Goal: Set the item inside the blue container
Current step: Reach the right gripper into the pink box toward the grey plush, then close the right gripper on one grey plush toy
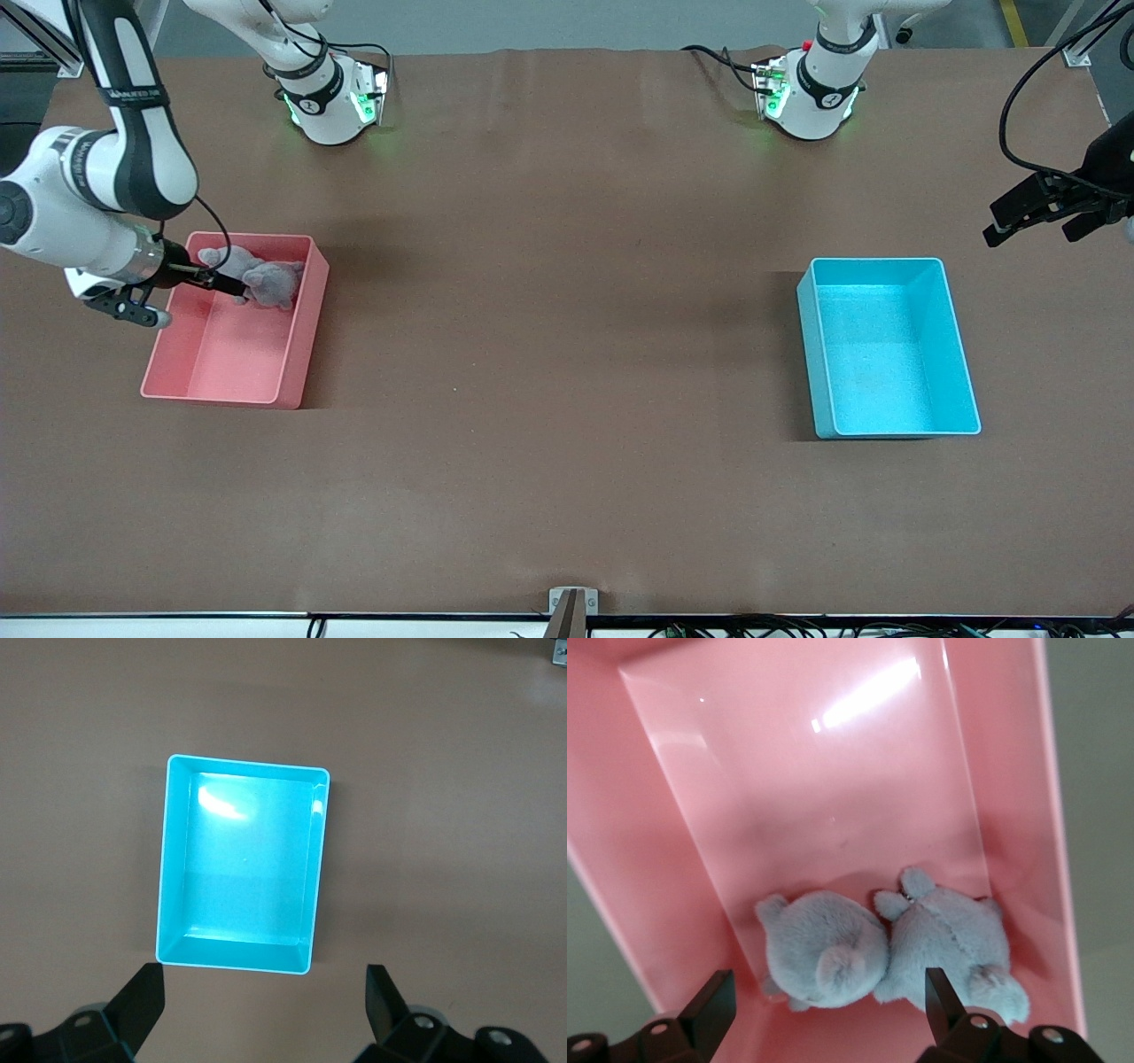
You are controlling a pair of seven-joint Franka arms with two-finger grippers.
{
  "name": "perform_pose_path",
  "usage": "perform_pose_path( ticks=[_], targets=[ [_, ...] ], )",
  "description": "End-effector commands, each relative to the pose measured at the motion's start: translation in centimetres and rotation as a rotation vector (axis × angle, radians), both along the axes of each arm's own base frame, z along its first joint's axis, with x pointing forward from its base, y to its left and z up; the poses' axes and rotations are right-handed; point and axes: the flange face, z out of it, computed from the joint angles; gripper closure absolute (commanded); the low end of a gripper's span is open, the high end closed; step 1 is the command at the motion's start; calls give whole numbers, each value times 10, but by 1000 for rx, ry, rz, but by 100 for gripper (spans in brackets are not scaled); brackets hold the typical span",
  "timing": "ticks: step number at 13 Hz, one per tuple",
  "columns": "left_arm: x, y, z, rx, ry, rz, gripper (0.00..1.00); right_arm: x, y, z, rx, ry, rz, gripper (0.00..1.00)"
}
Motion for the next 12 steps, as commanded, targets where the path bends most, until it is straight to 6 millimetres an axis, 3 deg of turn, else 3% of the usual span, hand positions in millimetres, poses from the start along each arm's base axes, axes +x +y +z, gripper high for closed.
perform_pose_path(
  ticks=[1,5,12],
  targets=[
    [-5,1,5,-4,3,-4,0,-20,6,-10,4,-18,-26,13],
    [-5,1,5,-5,3,-3,0,-21,9,-24,0,11,-57,31],
    [-5,1,5,-5,3,-3,0,-22,11,-44,-2,35,-51,31]
  ],
)
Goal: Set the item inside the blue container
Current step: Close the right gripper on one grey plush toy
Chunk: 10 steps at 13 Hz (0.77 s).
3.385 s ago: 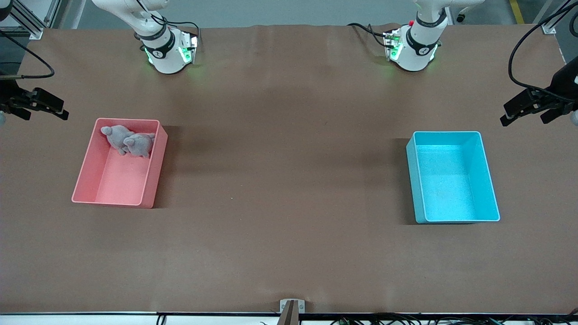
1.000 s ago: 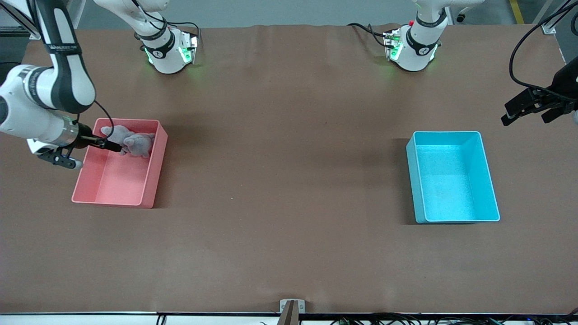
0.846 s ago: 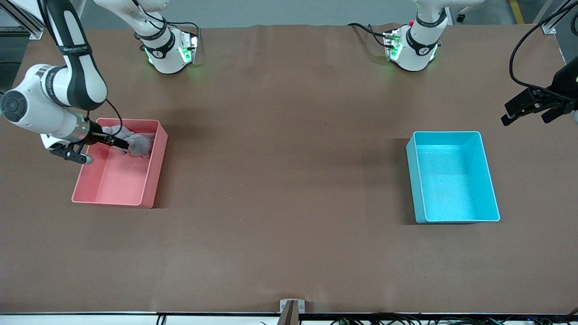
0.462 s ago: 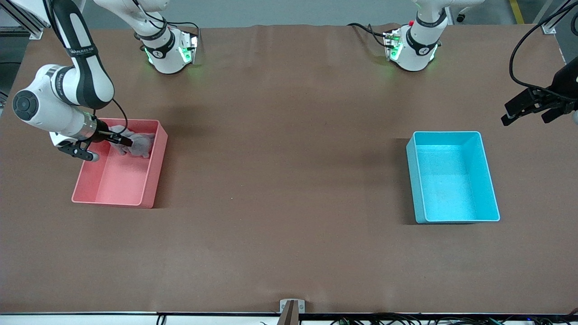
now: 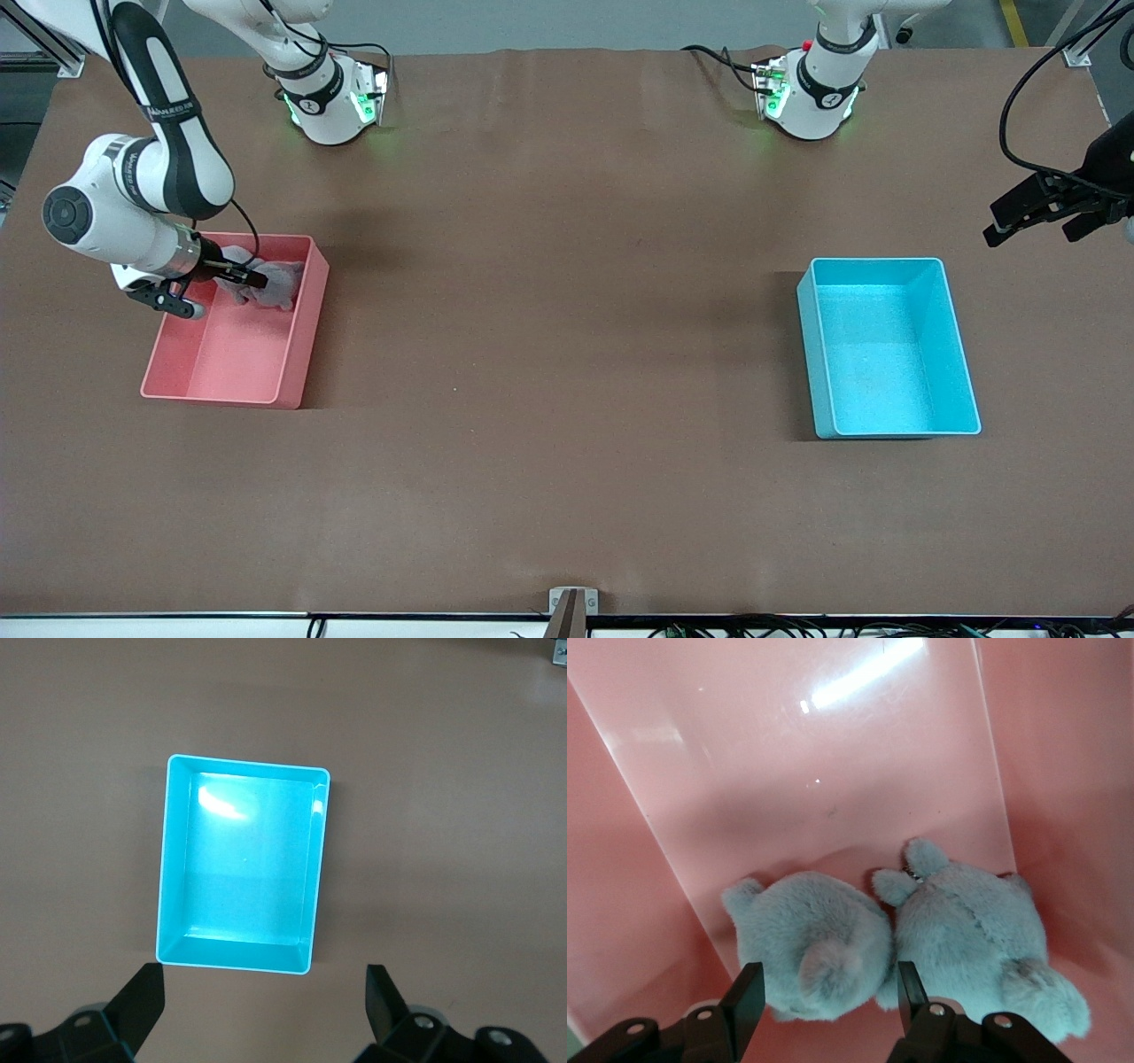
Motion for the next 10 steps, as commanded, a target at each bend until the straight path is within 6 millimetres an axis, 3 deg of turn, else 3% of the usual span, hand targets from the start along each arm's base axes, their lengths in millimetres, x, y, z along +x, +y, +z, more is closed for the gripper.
perform_pose_path(
  ticks=[1,4,10],
  targets=[
    [-5,1,5,-5,3,-3,0,-4,4,-4,4,-2,-21,31],
    [-5,2,5,-5,3,-2,0,-5,4,-8,7,11,-19,38],
    [-5,2,5,-4,2,-3,0,-7,4,-8,10,27,-22,77]
  ],
)
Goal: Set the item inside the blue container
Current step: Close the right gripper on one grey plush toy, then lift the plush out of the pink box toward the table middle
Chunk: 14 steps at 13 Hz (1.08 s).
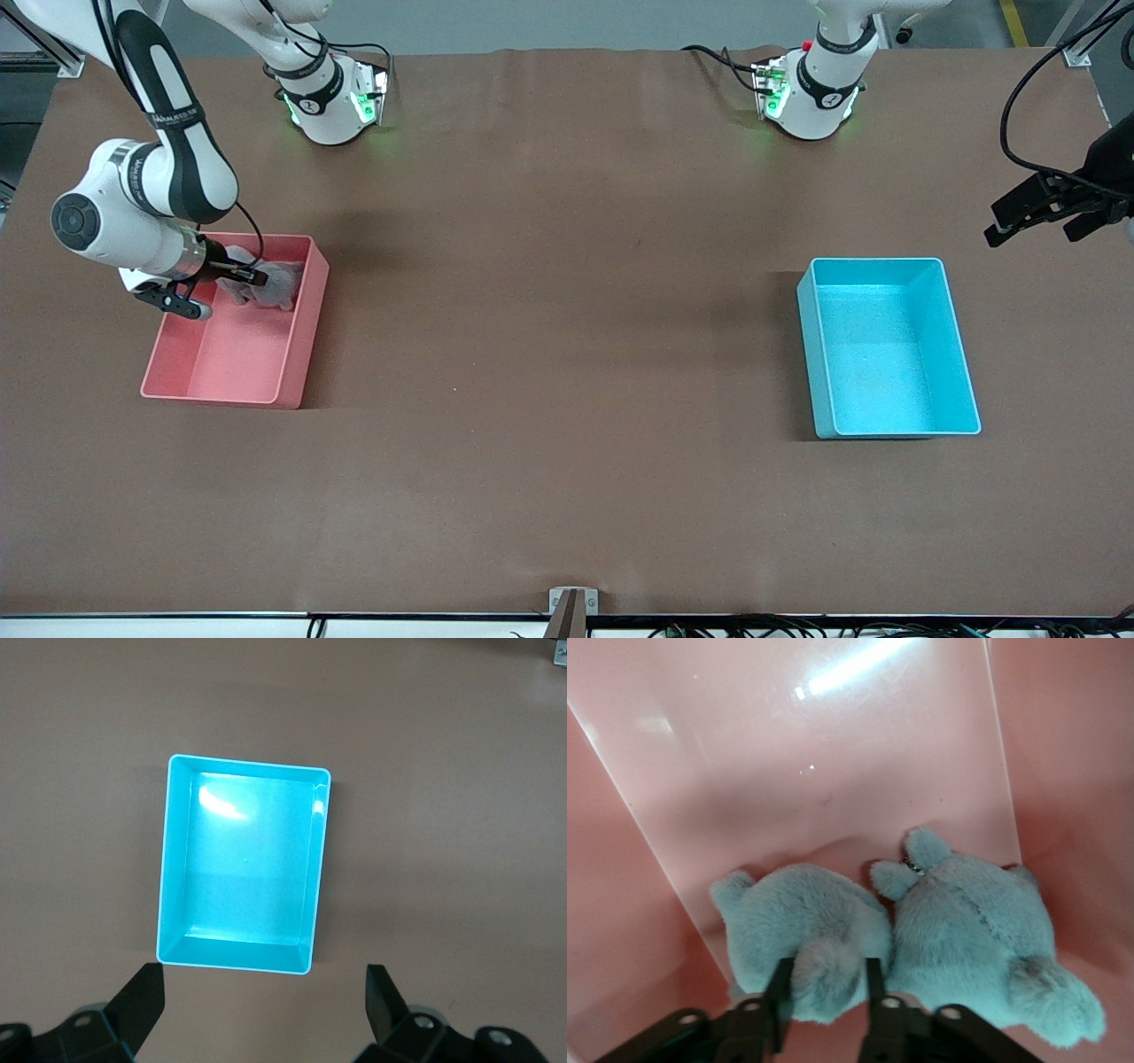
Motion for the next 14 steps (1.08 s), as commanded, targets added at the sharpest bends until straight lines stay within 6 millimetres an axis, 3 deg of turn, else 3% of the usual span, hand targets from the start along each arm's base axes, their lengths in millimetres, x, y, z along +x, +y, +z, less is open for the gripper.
perform_pose_path(
  ticks=[1,3,5,10,14],
  targets=[
    [-5,1,5,-4,3,-5,0,-3,4,0,6,0,-19,84],
    [-5,2,5,-4,3,-4,0,-3,4,1,6,-1,-19,95],
    [-5,1,5,-4,3,-5,0,-1,4,3,5,-6,-19,99],
    [-5,1,5,-4,3,-5,0,1,4,7,10,9,-15,100],
    [-5,1,5,-4,2,-5,0,27,6,49,26,61,3,100]
  ],
)
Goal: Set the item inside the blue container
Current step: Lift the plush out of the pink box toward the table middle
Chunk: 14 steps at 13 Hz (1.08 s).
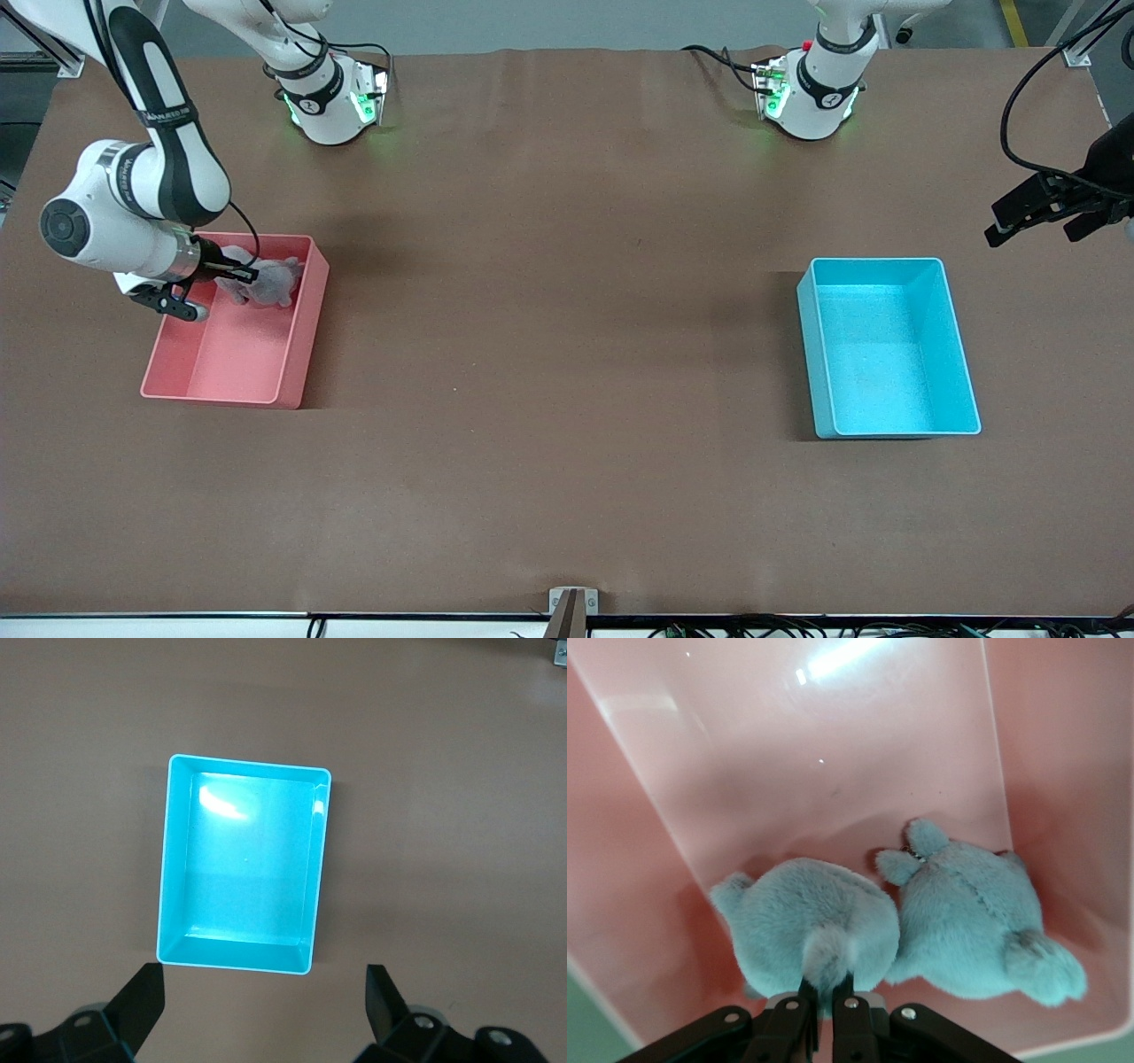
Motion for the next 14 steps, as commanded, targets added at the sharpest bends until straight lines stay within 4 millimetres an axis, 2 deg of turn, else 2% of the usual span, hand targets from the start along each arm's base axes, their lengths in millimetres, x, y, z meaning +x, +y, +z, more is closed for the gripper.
perform_pose_path(
  ticks=[1,2,5,7,8,10,14],
  targets=[
    [-5,2,5,-4,2,-4,0,15,4,33,14,16,-6,100],
    [-5,2,5,-4,2,-4,0,21,3,46,18,26,-4,100],
    [-5,2,5,-4,2,-4,0,43,2,109,29,78,4,100],
    [-5,2,5,-4,2,-4,0,54,22,154,13,113,-21,100],
    [-5,2,5,-4,2,-4,0,57,41,169,-7,122,-47,100],
    [-5,1,6,-4,0,-6,0,61,98,187,-30,121,-121,100],
    [-5,2,5,-4,2,-4,0,66,228,206,-7,50,-300,100]
  ],
)
